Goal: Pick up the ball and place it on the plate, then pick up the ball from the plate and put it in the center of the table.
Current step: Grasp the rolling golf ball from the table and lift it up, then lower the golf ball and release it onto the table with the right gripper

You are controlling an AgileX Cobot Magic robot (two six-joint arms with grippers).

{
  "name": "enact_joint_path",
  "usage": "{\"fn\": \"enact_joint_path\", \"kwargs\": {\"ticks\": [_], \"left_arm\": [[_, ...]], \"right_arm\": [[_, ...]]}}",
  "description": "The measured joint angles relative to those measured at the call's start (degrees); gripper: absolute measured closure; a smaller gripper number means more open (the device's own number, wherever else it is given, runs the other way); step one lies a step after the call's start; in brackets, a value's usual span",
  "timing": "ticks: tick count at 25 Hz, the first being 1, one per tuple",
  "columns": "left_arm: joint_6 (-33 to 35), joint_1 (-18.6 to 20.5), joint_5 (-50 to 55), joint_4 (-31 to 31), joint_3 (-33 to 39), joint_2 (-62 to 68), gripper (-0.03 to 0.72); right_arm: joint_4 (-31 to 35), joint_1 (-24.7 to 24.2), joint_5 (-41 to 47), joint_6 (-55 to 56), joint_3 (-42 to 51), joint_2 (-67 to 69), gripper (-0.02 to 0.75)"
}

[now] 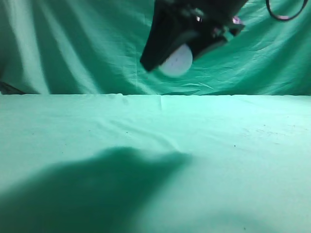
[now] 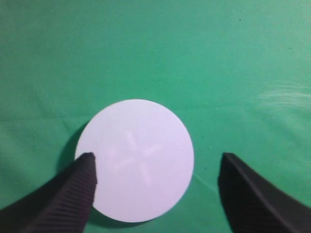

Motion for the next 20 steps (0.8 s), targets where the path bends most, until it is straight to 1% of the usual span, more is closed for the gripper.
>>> {"fn": "enact_joint_path", "kwargs": {"ticks": [1, 2, 5, 6, 7, 8, 11, 14, 17, 20], "left_arm": [[0.3, 0.0, 0.6, -0.4, 0.0, -0.1, 0.262], [0.6, 0.0, 1.0, -1.2, 0.0, -0.1, 0.328], [2.5, 0.0, 2.6, -3.1, 0.0, -1.4, 0.568], [3.2, 0.0, 3.0, -3.3, 0.0, -2.1, 0.617], [3.7, 0.0, 3.5, -3.9, 0.0, -2.9, 0.643], [3.9, 0.0, 3.9, -4.3, 0.0, -3.5, 0.688], [4.0, -0.1, 5.7, -5.8, 0.0, -6.4, 0.688], [4.0, -2.8, 7.2, -5.5, 0.1, -10.3, 0.688], [2.2, -9.0, 8.1, -3.0, 0.4, -12.7, 0.688], [-4.1, -16.1, 8.5, 3.4, 0.6, -13.7, 0.688]], "right_arm": [[0.0, -0.5, 0.5, 0.2, -0.5, -0.5, 0.416], [-0.1, -1.0, 0.9, 0.2, -1.2, -0.9, 0.416], [-1.0, -1.9, 1.1, 0.5, -3.0, -1.0, 0.416], [-2.0, -1.9, 1.0, 0.5, -3.5, -1.0, 0.416], [-2.4, -1.9, 1.0, 0.5, -3.9, -1.0, 0.416], [-2.9, -1.9, 0.9, 0.5, -4.2, -1.0, 0.416], [-3.3, -1.9, -0.4, 0.5, -4.6, -1.0, 0.416], [-3.5, -2.0, -1.1, 0.5, -4.8, -0.3, 0.416], [-3.5, -2.0, -3.0, 0.4, -4.9, 1.6, 0.416], [-3.5, -2.0, -5.7, 0.3, -5.0, 4.1, 0.416]]}}
